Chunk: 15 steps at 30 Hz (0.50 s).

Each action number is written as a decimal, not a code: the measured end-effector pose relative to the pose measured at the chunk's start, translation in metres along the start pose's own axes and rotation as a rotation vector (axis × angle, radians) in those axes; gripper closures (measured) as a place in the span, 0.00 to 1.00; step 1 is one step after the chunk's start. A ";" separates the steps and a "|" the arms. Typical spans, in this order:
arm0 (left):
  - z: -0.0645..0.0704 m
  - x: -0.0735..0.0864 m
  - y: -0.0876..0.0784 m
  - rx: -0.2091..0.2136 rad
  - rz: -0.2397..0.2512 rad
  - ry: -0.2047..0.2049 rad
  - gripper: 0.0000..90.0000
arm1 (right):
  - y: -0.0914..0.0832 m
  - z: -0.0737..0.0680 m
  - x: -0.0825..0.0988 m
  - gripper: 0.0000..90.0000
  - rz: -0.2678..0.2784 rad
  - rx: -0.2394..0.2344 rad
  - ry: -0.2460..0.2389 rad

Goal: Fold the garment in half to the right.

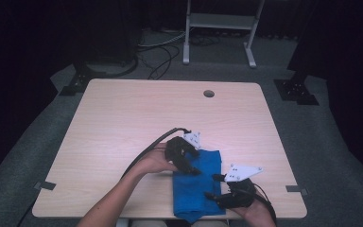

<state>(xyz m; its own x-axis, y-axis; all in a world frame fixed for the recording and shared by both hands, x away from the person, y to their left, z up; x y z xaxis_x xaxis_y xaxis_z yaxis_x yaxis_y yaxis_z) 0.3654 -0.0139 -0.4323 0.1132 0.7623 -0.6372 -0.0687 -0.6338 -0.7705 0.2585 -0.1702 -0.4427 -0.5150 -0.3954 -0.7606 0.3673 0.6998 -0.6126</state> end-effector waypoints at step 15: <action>-0.001 0.026 0.004 -0.002 -0.044 -0.006 0.22 | 0.015 0.000 0.015 0.35 -0.061 0.026 -0.018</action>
<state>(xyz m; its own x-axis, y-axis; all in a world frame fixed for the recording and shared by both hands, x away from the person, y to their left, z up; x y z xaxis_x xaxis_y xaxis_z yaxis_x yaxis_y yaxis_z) 0.3694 0.0030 -0.4522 0.1105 0.7904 -0.6025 -0.0615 -0.5996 -0.7979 0.2567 -0.1655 -0.4632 -0.5230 -0.4482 -0.7250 0.3556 0.6583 -0.6635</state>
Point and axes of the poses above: each handheld gripper's, and its own axes: y roughly forward along the jaws, x roughly out of its underside, z roughly to its right, the point moved 4 cm from there along y, roughly forward along the jaws, and after that the axes turned 10 degrees about y, right-handed, at the moved point
